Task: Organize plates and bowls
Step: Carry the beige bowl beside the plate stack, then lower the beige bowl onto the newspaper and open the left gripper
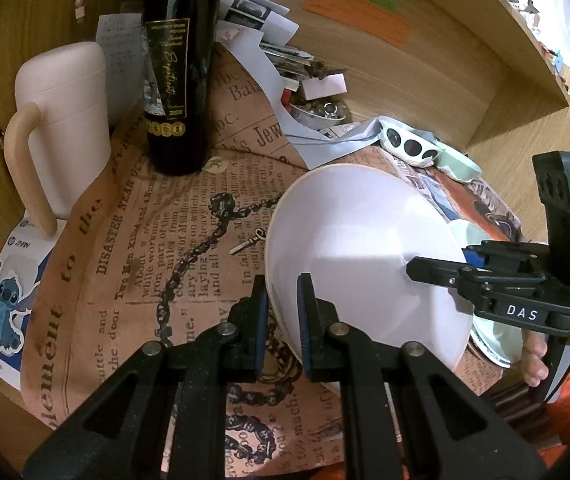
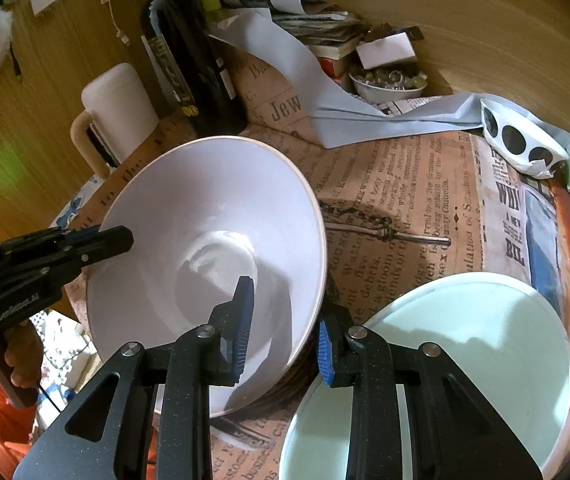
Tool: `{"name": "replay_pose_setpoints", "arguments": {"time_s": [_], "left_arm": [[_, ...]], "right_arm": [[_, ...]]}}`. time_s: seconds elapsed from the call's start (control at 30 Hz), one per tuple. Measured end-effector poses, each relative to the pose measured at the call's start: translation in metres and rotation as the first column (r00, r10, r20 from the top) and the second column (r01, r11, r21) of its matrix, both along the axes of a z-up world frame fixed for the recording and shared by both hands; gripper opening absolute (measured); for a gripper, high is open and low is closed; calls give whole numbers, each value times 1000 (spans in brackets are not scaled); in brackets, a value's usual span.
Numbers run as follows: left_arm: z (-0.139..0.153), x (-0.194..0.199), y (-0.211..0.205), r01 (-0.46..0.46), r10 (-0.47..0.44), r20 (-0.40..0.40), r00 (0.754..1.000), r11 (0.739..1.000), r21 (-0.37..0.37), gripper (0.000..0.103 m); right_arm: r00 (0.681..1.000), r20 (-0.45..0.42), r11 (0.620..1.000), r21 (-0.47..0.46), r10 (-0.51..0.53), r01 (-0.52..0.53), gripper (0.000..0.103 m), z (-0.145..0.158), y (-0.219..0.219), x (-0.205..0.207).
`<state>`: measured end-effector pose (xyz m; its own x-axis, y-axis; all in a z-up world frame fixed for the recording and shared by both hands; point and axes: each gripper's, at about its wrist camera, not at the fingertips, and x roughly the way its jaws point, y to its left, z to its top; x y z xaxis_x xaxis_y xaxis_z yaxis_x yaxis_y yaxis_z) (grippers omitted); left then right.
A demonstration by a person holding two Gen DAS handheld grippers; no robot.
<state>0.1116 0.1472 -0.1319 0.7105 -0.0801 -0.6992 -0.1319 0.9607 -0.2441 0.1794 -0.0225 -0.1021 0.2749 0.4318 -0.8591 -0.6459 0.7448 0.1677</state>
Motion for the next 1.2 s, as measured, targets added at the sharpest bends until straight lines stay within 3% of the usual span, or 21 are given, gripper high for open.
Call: {"name": "replay_pose_setpoints", "arguments": {"time_s": [0.33, 0.43, 0.53, 0.9, 1.03, 1.2], "left_arm": [[-1, 5, -1, -2, 2, 8, 1000, 1000, 15, 13], [2, 3, -3, -8, 7, 18, 1000, 999, 40, 14], [8, 0, -4, -22, 19, 37, 999, 997, 69, 21], [66, -10, -15, -41, 19, 192, 981, 993, 110, 47], [85, -4, -34, -15, -22, 249, 968, 989, 145, 54], [100, 13, -54, 0, -48, 283, 958, 986, 167, 67]], "right_arm": [[1000, -6, 999, -35, -3, 3, 28, -4, 1, 2], [1000, 27, 1000, -20, -11, 11, 40, 3, -3, 0], [998, 65, 1000, -2, -22, 22, 53, 11, -8, -3], [983, 153, 992, 85, -105, 93, 55, 48, -43, -2], [959, 229, 984, 108, -165, 144, 65, 67, -64, 0], [932, 278, 971, 130, -232, 203, 65, 84, -90, 11]]}}
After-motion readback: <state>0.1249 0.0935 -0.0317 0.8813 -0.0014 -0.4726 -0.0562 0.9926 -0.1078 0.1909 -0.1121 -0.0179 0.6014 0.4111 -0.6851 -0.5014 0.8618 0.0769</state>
